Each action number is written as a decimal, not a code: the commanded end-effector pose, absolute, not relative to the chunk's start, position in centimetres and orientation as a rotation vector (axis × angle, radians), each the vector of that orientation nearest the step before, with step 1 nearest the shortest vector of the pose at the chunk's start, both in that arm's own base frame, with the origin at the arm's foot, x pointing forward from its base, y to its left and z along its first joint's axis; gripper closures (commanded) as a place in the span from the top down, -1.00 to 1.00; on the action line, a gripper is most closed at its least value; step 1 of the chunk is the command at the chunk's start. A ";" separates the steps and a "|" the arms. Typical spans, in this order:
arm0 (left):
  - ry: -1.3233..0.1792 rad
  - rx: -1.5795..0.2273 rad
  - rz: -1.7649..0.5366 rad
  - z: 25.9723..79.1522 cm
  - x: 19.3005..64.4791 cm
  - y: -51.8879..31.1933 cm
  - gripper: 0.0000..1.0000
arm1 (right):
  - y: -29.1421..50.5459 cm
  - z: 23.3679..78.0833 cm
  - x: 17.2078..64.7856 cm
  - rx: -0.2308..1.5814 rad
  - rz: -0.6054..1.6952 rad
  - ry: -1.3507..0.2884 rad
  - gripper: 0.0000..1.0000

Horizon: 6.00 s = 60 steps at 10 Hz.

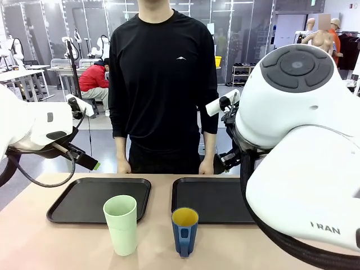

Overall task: Sort and store the cups by type.
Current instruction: Pick up the Reusable plastic cup.

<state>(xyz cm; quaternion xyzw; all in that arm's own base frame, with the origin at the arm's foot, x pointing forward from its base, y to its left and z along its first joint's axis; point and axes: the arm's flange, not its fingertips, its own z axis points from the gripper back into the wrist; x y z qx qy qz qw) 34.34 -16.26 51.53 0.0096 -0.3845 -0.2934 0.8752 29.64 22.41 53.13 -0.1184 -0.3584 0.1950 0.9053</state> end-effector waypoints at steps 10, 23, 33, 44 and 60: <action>-0.597 -0.012 -0.261 38.8 40.3 -0.9 1.00 | 4.6 43.0 40.4 -0.099 0.083 -0.468 1.00; -0.567 -0.003 -0.220 39.3 42.4 -0.6 1.00 | 4.6 42.7 42.3 -0.059 0.046 -0.431 1.00; -0.567 -0.003 -0.220 39.3 42.4 -0.6 1.00 | 4.6 42.7 42.3 -0.059 0.046 -0.431 1.00; -0.444 0.068 -0.874 38.6 41.1 -0.3 1.00 | 4.6 42.7 42.3 -0.059 0.046 -0.431 1.00; -0.441 -0.074 -1.325 35.9 39.0 -7.5 1.00 | 4.6 42.7 42.3 -0.059 0.046 -0.431 1.00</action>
